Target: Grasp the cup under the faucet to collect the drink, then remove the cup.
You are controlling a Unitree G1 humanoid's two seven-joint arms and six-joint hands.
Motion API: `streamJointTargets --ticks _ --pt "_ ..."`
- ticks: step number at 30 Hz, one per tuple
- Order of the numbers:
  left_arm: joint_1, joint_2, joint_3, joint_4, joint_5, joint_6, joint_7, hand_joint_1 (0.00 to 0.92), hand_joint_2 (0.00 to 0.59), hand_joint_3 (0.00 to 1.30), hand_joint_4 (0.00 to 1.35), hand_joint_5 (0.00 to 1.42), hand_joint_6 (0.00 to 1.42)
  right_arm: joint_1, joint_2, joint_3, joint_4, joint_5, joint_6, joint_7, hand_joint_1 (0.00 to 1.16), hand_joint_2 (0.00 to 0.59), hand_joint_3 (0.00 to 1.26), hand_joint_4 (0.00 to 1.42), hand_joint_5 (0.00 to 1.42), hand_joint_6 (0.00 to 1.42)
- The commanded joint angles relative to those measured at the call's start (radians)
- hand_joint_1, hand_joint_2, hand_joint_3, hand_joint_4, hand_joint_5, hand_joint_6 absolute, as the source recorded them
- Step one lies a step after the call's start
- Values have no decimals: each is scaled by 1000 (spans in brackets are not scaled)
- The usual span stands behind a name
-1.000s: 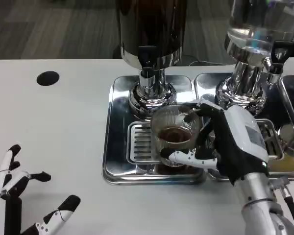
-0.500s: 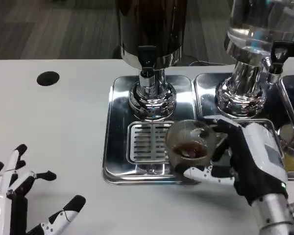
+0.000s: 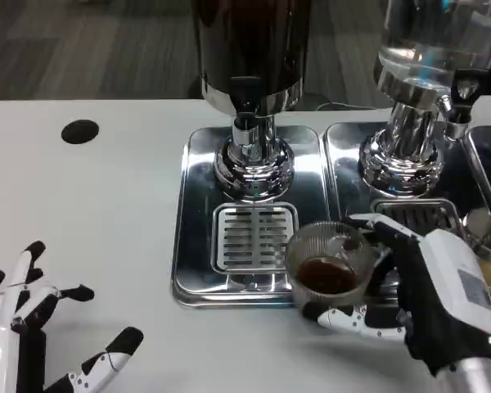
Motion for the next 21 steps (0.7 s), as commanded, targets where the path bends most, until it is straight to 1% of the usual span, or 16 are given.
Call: streamJointTargets --ticks 1,9,15,21 --pt "-1 9 -2 -5 12 1 5 0 83 562 61 227 99 29 -7 -13 -43 -4 -52 -25 886 141 610 738 842 1249" --pt "-3 8 -3 -1 11 1 6 0 83 562 61 227 98 63 -9 -34 -49 1 -86 -30 886 141 610 734 842 1231" --pt "-5 9 -2 2 10 3 5 0 83 562 61 227 98 107 -10 -74 -104 22 -115 -23 886 144 610 740 842 1231" --pt "-10 8 -7 4 13 4 4 0 83 561 53 227 97 133 -10 -100 -139 31 -127 -9 886 144 610 741 842 1231"
